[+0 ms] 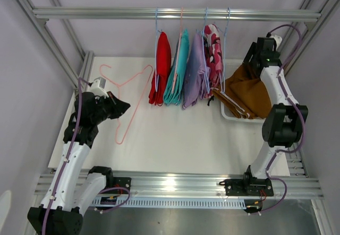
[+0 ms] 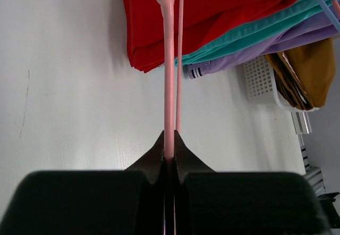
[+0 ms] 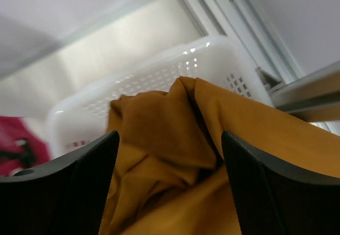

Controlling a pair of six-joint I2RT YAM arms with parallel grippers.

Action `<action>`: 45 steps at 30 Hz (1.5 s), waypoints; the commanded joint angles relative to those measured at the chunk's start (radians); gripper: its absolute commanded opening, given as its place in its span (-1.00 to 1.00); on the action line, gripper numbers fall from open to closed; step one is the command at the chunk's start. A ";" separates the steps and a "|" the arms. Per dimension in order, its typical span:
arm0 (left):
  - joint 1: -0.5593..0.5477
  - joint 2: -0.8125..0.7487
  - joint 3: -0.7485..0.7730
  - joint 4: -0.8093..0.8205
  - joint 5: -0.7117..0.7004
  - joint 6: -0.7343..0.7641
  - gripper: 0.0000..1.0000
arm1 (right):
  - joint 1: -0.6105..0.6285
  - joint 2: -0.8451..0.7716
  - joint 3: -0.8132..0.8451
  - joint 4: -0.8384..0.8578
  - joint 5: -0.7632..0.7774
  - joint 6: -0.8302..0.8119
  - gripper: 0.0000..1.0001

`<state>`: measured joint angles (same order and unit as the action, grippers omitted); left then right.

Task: Remove the trousers from the hanger
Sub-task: Place the trousers in the bin.

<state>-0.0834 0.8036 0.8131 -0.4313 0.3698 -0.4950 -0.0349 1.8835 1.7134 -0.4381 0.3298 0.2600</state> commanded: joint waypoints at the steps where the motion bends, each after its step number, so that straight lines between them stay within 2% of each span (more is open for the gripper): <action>1: -0.007 -0.021 -0.006 0.039 0.015 0.019 -0.99 | 0.006 -0.127 0.014 -0.031 -0.018 0.021 0.65; 5: -0.007 -0.021 -0.005 0.039 0.018 0.021 -0.99 | 0.006 -0.185 -0.020 -0.048 -0.047 0.021 0.69; 8: -0.007 -0.024 -0.008 0.040 0.018 0.021 -0.99 | 0.012 -0.228 -0.066 -0.062 -0.057 0.031 0.63; 11: -0.009 -0.023 -0.009 0.040 0.021 0.021 -0.99 | 0.027 -0.277 -0.123 -0.067 -0.048 0.036 0.16; 12: -0.007 -0.023 -0.008 0.042 0.021 0.021 -0.99 | 0.032 -0.291 -0.138 -0.060 -0.041 0.038 -0.09; 14: -0.007 -0.021 -0.008 0.040 0.021 0.021 -0.99 | 0.032 -0.328 -0.191 -0.053 -0.040 0.042 -0.20; 15: -0.007 -0.021 -0.008 0.040 0.023 0.021 -0.99 | 0.032 -0.337 -0.210 -0.044 -0.040 0.044 -0.33; 19: -0.013 -0.024 -0.009 0.042 0.020 0.021 -0.99 | 0.032 -0.351 -0.308 0.001 -0.032 0.047 -0.49; 25: -0.022 -0.027 -0.011 0.039 0.014 0.026 -0.99 | 0.009 -0.238 -0.448 0.088 -0.049 0.065 -0.46; 31: -0.036 -0.030 -0.009 0.032 -0.002 0.032 -0.99 | -0.007 -0.101 -0.485 0.104 -0.078 0.088 -0.37; 36: -0.044 -0.027 -0.006 0.032 -0.003 0.032 -0.99 | -0.007 -0.155 -0.457 0.047 -0.071 0.087 -0.29; 45: -0.044 -0.026 -0.006 0.032 -0.006 0.035 -0.99 | -0.002 -0.362 -0.293 -0.137 -0.051 0.061 -0.07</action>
<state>-0.1215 0.7910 0.8017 -0.4297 0.3691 -0.4866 -0.0368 1.6154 1.3449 -0.5110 0.2558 0.3309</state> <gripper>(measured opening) 0.020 0.452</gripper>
